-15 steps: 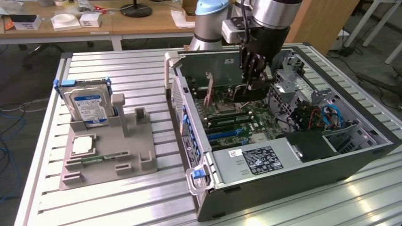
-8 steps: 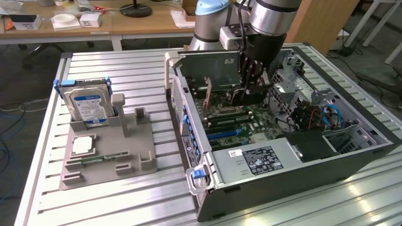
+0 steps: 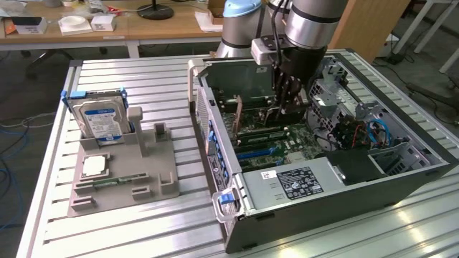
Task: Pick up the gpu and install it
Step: 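Insert the gpu into the slot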
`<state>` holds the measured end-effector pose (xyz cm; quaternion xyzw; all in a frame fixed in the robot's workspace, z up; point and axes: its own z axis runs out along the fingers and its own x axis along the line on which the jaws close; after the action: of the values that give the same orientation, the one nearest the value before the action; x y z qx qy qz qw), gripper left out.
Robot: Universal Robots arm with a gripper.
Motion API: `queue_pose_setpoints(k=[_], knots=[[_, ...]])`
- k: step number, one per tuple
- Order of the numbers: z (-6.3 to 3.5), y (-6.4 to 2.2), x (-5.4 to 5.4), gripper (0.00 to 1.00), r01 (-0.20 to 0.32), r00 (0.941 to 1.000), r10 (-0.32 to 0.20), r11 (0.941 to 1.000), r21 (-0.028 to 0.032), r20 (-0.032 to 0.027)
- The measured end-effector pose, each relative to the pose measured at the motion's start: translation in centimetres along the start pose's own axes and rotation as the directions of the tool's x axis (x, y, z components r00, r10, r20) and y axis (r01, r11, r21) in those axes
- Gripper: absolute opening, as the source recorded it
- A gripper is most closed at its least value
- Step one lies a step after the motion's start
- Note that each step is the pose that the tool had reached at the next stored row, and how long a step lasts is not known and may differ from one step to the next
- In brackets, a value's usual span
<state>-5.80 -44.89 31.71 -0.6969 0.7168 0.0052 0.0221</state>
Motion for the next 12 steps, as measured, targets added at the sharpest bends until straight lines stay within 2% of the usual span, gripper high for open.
queue_pose_setpoints(k=[5,9,12], knots=[[0.46,0.02,0.6,0.26,0.0,1.0,0.0,1.0,0.0002,-0.0005],[1.36,0.83,0.6,0.26,0.0,1.0,0.0,1.0,0.0001,-0.0072],[1.6,0.97,0.8,0.26,0.0,1.0,0.0,1.0,0.0002,-0.0091]])
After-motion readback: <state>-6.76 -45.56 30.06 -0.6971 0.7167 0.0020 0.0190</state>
